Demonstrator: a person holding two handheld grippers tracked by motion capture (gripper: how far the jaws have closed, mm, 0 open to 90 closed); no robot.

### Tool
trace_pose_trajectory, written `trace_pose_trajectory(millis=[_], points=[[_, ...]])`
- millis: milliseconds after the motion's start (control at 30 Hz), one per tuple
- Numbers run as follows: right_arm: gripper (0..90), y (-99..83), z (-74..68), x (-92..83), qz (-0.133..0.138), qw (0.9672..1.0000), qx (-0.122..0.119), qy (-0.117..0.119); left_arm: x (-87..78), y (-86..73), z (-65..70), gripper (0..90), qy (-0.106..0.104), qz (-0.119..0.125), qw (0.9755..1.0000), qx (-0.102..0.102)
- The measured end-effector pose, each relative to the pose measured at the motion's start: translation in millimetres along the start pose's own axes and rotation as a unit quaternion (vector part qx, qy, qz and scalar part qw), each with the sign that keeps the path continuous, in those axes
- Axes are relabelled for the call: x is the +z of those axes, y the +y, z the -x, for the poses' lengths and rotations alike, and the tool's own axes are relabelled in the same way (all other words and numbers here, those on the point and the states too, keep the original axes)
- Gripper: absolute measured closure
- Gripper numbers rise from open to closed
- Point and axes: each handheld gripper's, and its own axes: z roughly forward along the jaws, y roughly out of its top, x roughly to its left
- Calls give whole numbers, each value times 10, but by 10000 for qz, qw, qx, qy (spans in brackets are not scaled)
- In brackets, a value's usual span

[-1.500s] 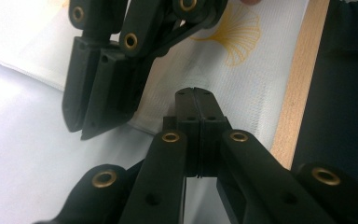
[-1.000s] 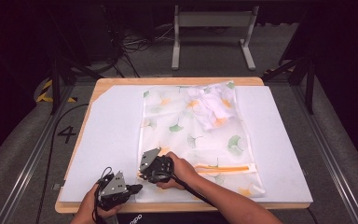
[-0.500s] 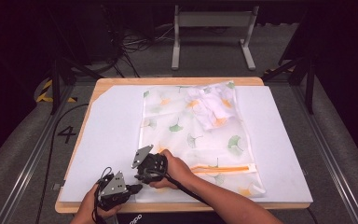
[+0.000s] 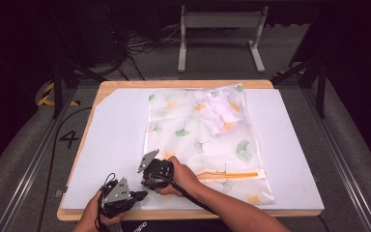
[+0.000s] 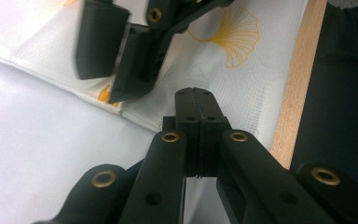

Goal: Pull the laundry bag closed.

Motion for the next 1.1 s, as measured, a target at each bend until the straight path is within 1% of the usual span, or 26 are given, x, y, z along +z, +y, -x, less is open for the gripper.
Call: trace_pose_trajectory(millis=[33, 100, 167, 200, 233, 267, 333, 400, 433, 500, 533, 600, 633, 700, 733, 800, 833, 867, 900, 933, 967, 1000, 1033, 1067, 1100], points=[[736, -16, 9, -8, 19, 10000, -26, 24, 1, -1, 0, 900, -9, 6, 10000, -29], [814, -19, 31, -20, -23, 9999, -48, 133, 1, 1, -1, 900, -11, -4, 10000, -33], [825, -6, 37, -15, -101, 9997, -183, 158, 2, 1, 2, 900, -3, -1, 10000, -32], [829, 13, 35, -13, -167, 9995, -201, 163, 2, 1, 1, 900, -5, 0, 10000, -33], [830, 37, 45, -13, -277, 9990, -298, 201, 2, -1, 0, 900, -10, 6, 10000, -39], [830, 63, 48, -18, -432, 9983, -308, 236, 1, -2, -2, 900, -14, 5, 10000, -42], [831, 115, 65, -12, -672, 9965, -386, 314, 1, -2, -3, 900, -15, 7, 10000, -32], [834, 166, 67, -3, -878, 9940, -555, 344, 1, -2, -8, 900, -36, 10, 10000, -47], [833, 190, 68, 2, -981, 9927, -603, 361, 0, -3, -12, 900, -37, 11, 10000, -55], [826, 241, 85, 17, -1175, 9903, -604, 433, 1, 3, -6, 900, -20, -1, 10000, -41], [818, 267, 95, 23, -1300, 9884, -610, 486, 2, 8, -1, 900, 0, -20, 10000, -17], [816, 303, 103, 39, -1423, 9863, -638, 527, 4, 16, -1, 899, 37, -15, 10000, -9], [812, 320, 107, 45, -1482, 9853, -652, 553, 5, 19, -5, 895, 92, -8, 10000, 2], [816, 342, 114, 60, -1547, 9836, -713, 591, 5, 37, -21, 881, 213, 36, 9998, 31], [827, 355, 109, 61, -1617, 9826, -688, 594, 4, 43, -31, 881, 207, 59, 9998, 27], [829, 364, 105, 65, -1656, 9817, -736, 593, 24, 51, -48, 884, 275, -22, 9996, 83], [829, 364, 100, 66, -1656, 9814, -785, 572, 33, 48, -56, 888, 276, -22, 9996, 113], [830, 370, 89, 65, -1681, 9808, -819, 561, 30, 63, -115, 889, 192, -78, 9987, 466], [830, 372, 86, 68, -1680, 9798, -953, 521, 33, 55, -93, 894, 228, -61, 9992, 333], [830, 380, 74, 65, -1732, 9784, -1014, 498, 32, 53, -99, 898, 220, -64, 9990, 390], [831, 380, 68, 64, -1733, 9786, -997, 486, 29, 58, -122, 899, 176, -87, 9985, 519], [831, 375, 65, 63, -1711, 9788, -1018, 486, 28, 67, -137, 900, 167, -120, 9981, 576], [831, 372, 66, 60, -1706, 9785, -1045, 493, 34, 60, -93, 900, 198, -110, 9993, 290], [830, 366, 63, 59, -1687, 9789, -1041, 488, 34, 63, -86, 900, 213, -120, 9994, 261], [830, 364, 60, 51, -1712, 9779, -1102, 470, 30, 67, -111, 900, 178, -141, 9989, 404]])
